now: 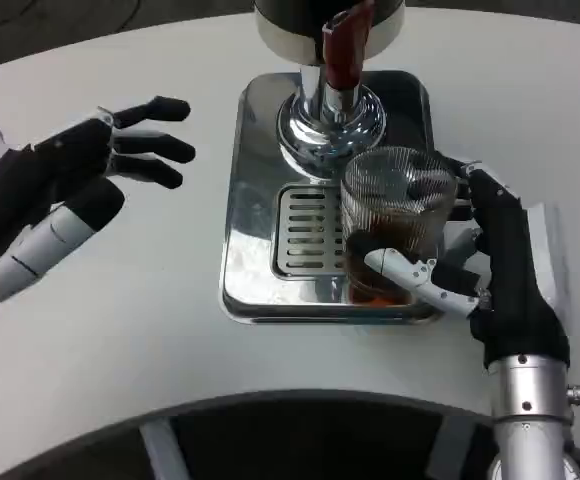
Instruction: Grasp the cup under the faucet to collect the drink, then remove the cup.
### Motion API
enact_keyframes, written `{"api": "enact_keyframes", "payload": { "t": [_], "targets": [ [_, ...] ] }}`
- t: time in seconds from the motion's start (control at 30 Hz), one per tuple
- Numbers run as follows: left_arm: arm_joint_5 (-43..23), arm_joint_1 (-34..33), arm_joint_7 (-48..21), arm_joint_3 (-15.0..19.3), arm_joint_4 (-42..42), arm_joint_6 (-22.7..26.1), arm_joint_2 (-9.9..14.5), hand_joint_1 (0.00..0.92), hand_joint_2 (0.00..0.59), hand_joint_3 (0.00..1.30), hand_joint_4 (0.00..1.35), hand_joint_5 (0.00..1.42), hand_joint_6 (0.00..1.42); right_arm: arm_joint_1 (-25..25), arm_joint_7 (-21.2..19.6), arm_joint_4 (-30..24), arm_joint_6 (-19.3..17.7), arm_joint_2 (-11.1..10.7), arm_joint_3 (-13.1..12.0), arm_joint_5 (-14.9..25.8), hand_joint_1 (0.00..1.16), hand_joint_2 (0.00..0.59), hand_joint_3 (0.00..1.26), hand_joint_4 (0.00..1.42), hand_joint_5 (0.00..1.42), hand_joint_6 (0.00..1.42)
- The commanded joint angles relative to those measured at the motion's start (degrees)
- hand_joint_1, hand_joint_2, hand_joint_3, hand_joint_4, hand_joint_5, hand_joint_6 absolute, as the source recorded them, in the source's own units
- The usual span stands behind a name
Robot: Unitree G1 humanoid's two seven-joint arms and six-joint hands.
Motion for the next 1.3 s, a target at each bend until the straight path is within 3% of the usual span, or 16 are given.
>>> {"api": "enact_keyframes", "payload": {
  "t": [0.03, 0.37, 0.63, 0.97, 1.3],
  "targets": [
    [1.34, 2.53, 1.22, 0.03, -0.49, 0.04, 0.22, 0.0, 0.129, 0.25, 0.33, 0.41, 0.33, 1.63, -1.09, -3.2, -2.56, 0.79, -0.08, -0.16, 0.9, 0.149, 0.77, 0.92, 1.12, 1.15],
    [4.94, 5.02, 2.5, -0.31, 0.0, -1.84, 0.52, 0.0, 0.129, 0.25, 0.33, 0.38, 0.3, 4.72, -0.66, -6.76, -2.93, 0.37, -0.1, -0.66, 0.9, 0.148, 0.78, 0.94, 1.13, 1.17],
    [8.16, 5.57, 3.59, -0.29, 0.37, -2.55, 1.52, 0.0, 0.13, 0.24, 0.29, 0.31, 0.23, 9.81, -0.62, -12.6, -4.4, 0.37, 0.25, -1.34, 0.91, 0.14, 0.8, 0.95, 1.15, 1.2],
    [14.71, 6.54, 4.94, -1.36, -1.17, -2.83, 3.9, 0.0, 0.131, 0.19, 0.13, 0.15, 0.13, 16.09, 2.01, -20.32, -5.59, 0.32, 1.33, -0.87, 0.92, 0.142, 0.82, 0.98, 1.18, 1.24],
    [20.5, 7.68, 5.17, -3.11, -5.46, -0.27, 6.11, 0.0, 0.126, 0.1, 0.0, 0.03, 0.06, 19.51, 4.29, -23.1, -7.88, 0.29, 2.94, -0.78, 0.92, 0.142, 0.83, 0.99, 1.18, 1.26]
  ]
}}
